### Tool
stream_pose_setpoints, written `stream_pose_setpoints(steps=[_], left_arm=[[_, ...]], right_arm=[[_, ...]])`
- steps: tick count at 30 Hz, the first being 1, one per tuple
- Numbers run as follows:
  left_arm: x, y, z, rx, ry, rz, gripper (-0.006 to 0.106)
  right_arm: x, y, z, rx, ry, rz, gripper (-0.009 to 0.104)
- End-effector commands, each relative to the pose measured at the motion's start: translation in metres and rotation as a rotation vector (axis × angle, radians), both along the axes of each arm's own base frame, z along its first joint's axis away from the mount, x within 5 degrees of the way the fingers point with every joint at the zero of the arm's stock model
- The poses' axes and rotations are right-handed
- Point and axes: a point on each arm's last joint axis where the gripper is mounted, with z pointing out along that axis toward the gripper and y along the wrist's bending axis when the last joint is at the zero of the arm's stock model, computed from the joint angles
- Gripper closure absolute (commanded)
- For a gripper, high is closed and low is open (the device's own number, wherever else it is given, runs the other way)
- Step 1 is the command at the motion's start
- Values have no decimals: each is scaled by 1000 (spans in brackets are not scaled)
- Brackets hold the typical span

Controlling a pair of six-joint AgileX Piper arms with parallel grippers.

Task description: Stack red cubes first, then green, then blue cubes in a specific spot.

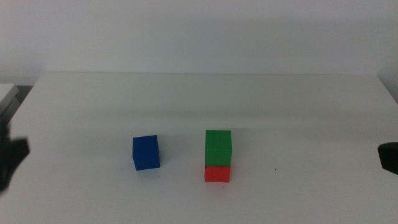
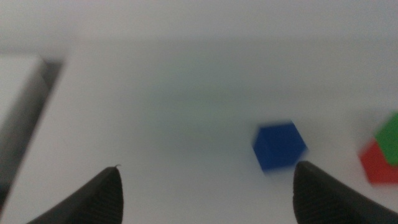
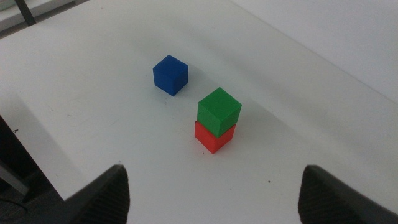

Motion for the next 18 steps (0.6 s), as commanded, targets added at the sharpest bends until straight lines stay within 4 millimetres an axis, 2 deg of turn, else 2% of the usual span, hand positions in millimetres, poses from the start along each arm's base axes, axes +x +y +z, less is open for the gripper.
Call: stream_pose_setpoints(steps=[1,3,5,9,11,13,15,18], left_arm=[[21,-5,27,-10,205,-47,8],[48,-7,42,-11,328,-67,8],[74,-10,45,-25,439,-85,8],[124,-25,33,-81,615,-90,8],[147,-40,22,-78,628,-82,8],[164,-61,12,-97,644,-39,8],[171,-80,5,-101,685,18,8],[185,-100,-3,-29,650,51,8]], right_arm=[[0,-1,0,-2,-13,2,4],[0,-1,0,-2,-13,2,4],[0,-1,0,-2,-13,2,4],[0,-1,0,-2,-13,2,4],[0,-1,0,-2,-13,2,4],[0,-1,0,-2,-13,2,4],[0,-1,0,-2,-13,2,4],[0,-1,0,-2,-13,2,4]])
